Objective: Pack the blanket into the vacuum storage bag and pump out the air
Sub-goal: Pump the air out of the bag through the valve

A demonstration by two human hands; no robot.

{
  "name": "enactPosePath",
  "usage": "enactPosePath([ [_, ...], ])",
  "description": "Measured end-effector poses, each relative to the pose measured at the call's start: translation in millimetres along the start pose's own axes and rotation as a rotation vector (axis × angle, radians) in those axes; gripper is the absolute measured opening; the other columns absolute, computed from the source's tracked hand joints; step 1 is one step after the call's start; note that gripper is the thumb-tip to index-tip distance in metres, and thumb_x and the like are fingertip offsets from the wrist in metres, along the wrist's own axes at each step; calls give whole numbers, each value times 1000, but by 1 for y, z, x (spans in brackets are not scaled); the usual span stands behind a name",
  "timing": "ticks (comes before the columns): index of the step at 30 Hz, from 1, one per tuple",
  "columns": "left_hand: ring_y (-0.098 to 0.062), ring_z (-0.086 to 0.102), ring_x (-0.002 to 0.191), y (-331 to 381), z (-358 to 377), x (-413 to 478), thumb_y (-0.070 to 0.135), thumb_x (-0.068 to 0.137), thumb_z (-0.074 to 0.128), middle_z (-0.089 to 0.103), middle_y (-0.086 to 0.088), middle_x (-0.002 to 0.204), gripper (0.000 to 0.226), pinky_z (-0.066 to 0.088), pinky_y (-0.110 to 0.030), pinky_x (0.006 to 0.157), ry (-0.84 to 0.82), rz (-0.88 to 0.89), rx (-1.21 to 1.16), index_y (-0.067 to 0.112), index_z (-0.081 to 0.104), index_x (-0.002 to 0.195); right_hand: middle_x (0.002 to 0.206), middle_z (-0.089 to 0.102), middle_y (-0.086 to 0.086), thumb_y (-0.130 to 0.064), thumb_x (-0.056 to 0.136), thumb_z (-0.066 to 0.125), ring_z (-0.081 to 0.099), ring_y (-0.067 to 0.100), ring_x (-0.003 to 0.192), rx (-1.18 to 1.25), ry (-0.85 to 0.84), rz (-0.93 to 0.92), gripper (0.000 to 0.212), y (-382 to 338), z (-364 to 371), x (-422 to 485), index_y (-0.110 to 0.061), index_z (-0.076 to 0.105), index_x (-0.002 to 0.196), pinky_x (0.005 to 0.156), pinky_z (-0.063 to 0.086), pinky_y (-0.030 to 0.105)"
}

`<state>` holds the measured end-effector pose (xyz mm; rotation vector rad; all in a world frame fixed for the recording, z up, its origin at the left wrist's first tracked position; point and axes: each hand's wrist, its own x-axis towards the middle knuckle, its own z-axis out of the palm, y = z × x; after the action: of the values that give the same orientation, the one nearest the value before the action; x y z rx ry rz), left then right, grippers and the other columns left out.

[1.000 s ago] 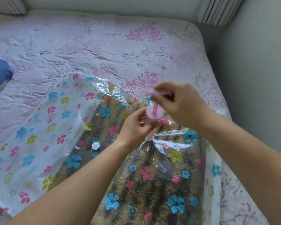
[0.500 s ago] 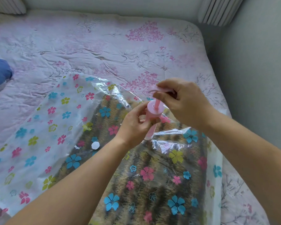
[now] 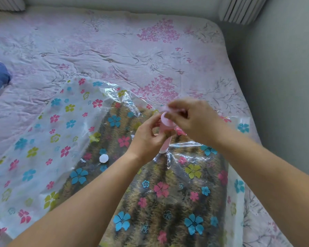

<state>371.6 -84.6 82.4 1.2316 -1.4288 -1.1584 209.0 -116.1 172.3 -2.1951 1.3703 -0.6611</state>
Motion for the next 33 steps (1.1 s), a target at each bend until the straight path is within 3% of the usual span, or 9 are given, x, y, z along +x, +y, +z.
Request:
enactPosePath([
  [2,-3,67,108,0,0,-2,19,90,78,75,16,113,39,49,-8,83,-13,-4,-10,29,70,127,89,71,5,-26,94,70,61,22,83,11,-37,10,18,8,9,-6,-13,74,106,79,48,40],
  [9,3,67,107,0,0,-1,22,91,77,74,20,111,37,47,-6,84,-8,-19,37,29,68,127,82,68,-2,-23,93,71,58,9,74,42,-8,15,17,2,2,1,-10,74,103,69,43,27],
  [12,6,66,107,1,-2,-2,24,90,78,73,25,113,39,45,-3,87,2,-28,44,38,66,124,66,57,-13,-26,93,72,50,2,55,148,111,-11,18,-11,-17,7,-10,74,103,55,33,12],
  [15,8,65,109,1,-2,-3,26,91,78,71,29,114,41,43,-1,88,7,-32,64,45,64,125,64,54,-13,-30,95,69,41,3,50,248,281,-144,21,-34,-48,17,-12,73,104,49,32,14],
  [18,8,64,111,0,-1,-4,28,93,77,70,32,115,40,43,0,87,-5,-30,78,48,62,125,72,62,-9,-34,95,69,47,5,57,312,396,-224,17,-42,-66,24,-19,70,103,51,40,25],
  [21,7,64,112,-2,0,-5,29,93,78,70,30,117,40,43,0,87,-14,-34,62,45,63,127,73,68,6,-31,95,70,41,5,51,268,278,-148,25,-32,-47,17,-12,72,110,47,36,24],
  [25,-1,67,114,-5,-2,-4,25,91,79,74,15,119,42,50,-12,93,-6,-55,-8,26,66,132,80,67,-10,-30,90,75,57,-1,63,97,58,34,26,-6,-4,2,-13,75,110,65,42,7],
  [29,-12,69,116,-9,-2,-7,19,92,78,75,4,120,41,58,-40,100,-22,-88,-69,21,67,131,90,72,-2,-26,91,72,62,16,82,26,-60,71,16,5,13,-5,-20,76,105,80,51,37],
  [33,-3,69,112,-10,-2,-7,18,92,78,76,10,116,40,54,-17,90,-14,-81,-35,22,67,131,83,71,-3,-26,89,74,61,8,74,53,-52,58,13,-1,8,-3,-18,76,100,74,50,31],
])
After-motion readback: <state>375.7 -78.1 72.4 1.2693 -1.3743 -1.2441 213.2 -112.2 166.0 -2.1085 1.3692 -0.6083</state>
